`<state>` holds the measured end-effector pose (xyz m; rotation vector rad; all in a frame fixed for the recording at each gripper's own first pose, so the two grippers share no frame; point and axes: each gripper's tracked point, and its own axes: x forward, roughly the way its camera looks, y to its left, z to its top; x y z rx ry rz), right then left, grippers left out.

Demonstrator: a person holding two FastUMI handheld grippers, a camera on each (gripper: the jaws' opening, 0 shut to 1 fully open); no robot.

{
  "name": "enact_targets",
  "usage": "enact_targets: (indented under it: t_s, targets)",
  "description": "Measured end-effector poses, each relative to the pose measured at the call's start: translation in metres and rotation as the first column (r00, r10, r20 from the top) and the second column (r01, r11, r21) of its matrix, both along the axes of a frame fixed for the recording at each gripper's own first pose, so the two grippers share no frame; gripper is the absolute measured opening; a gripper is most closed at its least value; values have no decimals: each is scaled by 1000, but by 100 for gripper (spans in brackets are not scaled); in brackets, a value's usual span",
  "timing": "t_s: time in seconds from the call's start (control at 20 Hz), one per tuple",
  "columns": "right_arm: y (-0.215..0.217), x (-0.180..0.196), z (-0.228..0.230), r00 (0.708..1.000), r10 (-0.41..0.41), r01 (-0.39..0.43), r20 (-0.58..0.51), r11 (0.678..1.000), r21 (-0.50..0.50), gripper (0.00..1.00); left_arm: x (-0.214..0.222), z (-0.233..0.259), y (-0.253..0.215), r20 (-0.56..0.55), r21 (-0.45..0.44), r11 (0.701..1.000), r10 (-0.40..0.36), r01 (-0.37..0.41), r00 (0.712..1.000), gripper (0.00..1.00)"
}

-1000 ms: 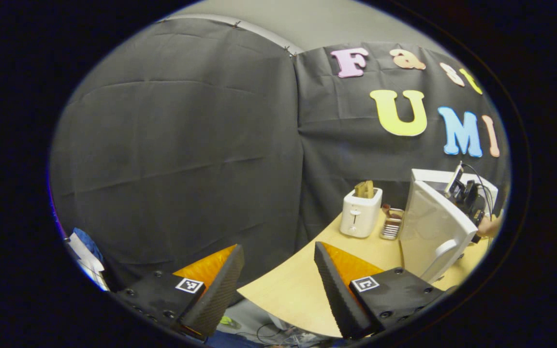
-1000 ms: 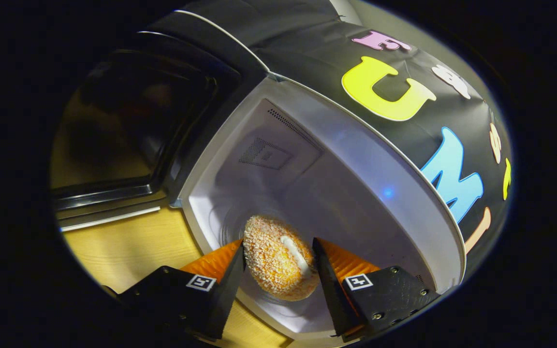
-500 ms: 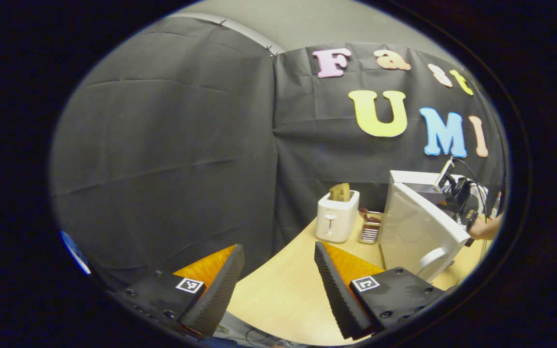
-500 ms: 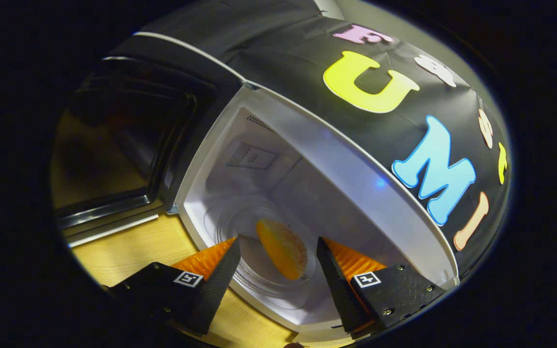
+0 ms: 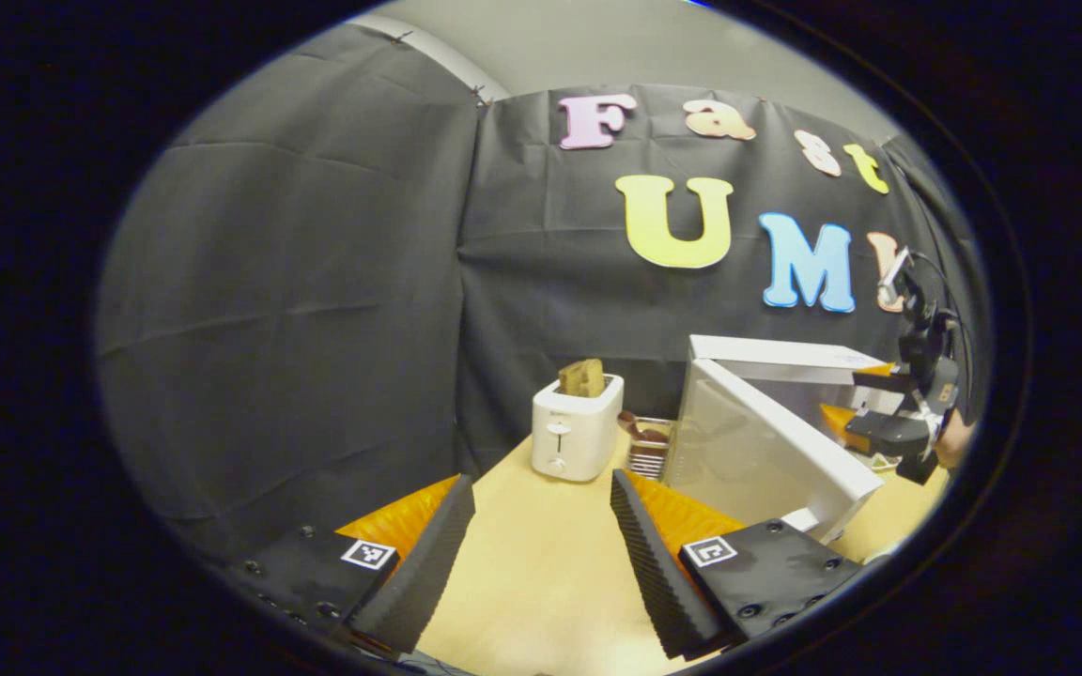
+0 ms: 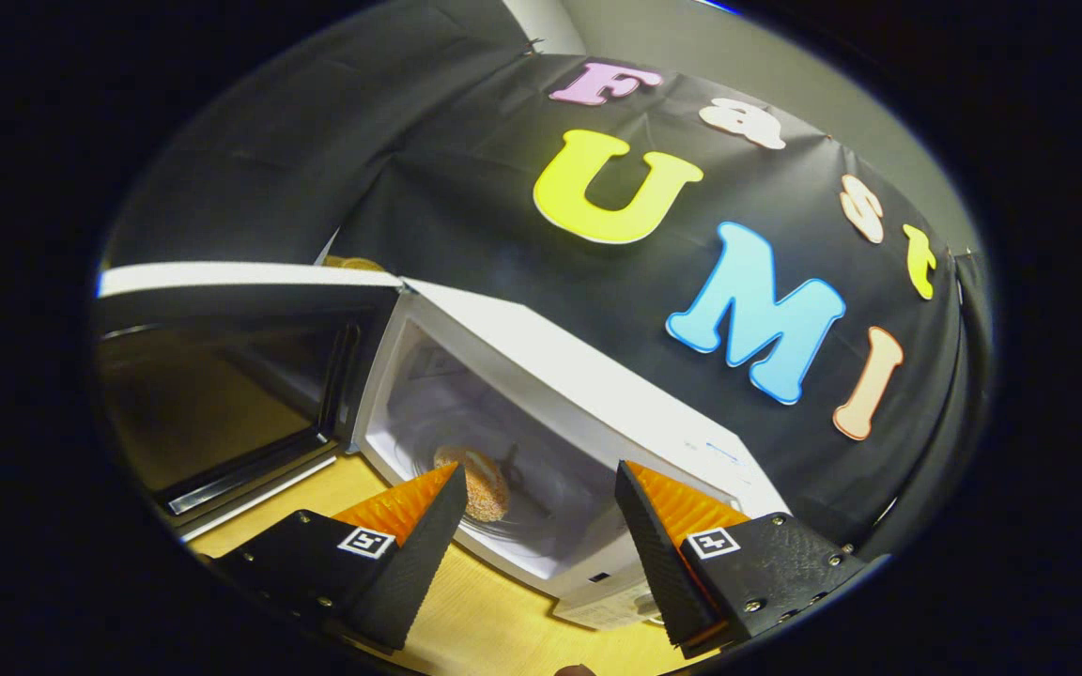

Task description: Open the microwave oven with the left hand, put the food in, and close the microwave oven.

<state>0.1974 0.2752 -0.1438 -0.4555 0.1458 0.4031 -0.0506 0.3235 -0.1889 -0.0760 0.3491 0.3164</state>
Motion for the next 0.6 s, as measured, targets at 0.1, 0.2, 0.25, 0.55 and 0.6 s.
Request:
enact_targets:
  t_s: [0.1, 0.2, 0.25, 0.55, 0.6]
  targets:
    - [-15, -11, 21, 1000, -18, 17, 20, 999, 42, 97, 9, -8, -10, -10, 8, 1000, -19, 19, 1000, 94]
    - [-31, -21, 38, 998, -48, 44, 38, 996, 82, 97, 14, -20, -20, -31, 10, 1000, -27, 28, 999, 94]
    - [-39, -26, 46, 997, -59, 54, 44, 993, 104, 97, 19, -24, -26, -36, 8, 999, -36, 37, 999, 98]
    - [-79, -49, 68, 995, -80, 71, 53, 986, 151, 97, 27, -42, -64, -77, 9, 995, -100, 101, 992, 57]
    - [-87, -52, 70, 995, -83, 74, 56, 986, 152, 97, 28, -45, -74, -85, -3, 993, -119, 119, 989, 42]
